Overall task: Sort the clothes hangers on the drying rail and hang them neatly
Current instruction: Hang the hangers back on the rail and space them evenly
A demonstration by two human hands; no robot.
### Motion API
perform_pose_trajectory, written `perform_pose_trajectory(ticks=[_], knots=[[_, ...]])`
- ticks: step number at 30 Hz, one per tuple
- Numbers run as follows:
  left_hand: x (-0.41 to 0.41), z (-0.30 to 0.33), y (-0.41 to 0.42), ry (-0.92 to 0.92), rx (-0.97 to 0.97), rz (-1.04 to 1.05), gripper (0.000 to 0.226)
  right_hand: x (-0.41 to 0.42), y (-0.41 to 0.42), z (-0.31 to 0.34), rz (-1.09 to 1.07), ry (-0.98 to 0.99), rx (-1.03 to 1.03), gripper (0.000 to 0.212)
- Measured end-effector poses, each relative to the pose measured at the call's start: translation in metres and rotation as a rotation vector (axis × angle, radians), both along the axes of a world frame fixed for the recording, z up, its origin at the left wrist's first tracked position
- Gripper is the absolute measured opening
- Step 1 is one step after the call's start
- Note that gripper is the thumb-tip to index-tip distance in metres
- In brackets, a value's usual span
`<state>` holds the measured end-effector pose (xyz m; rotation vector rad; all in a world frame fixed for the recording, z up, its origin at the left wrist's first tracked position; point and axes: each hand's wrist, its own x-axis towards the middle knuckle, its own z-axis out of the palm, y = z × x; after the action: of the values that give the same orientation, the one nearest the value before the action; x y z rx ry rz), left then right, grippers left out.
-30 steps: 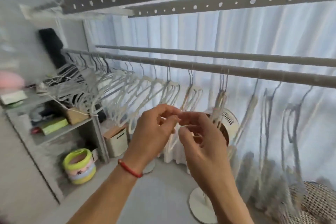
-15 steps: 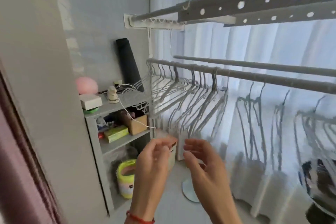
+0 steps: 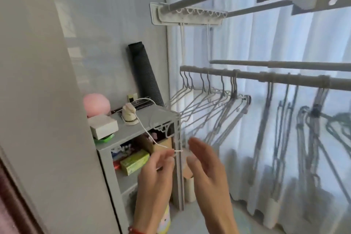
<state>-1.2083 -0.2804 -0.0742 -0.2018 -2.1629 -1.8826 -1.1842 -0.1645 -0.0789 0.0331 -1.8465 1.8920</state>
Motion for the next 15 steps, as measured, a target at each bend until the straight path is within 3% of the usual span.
perform_pose_trajectory(ticks=[9, 15], knots=[[-0.153, 0.026, -0.022, 0.051, -0.118, -0.05, 0.023, -0.141, -0.023, 0.025, -0.084, 0.024, 0.026, 0.038], [-0.231, 0.048, -0.015, 0.277, -0.303, -0.103, 0.025, -0.189, -0.016, 0.03, -0.18, -0.064, 0.084, 0.039]])
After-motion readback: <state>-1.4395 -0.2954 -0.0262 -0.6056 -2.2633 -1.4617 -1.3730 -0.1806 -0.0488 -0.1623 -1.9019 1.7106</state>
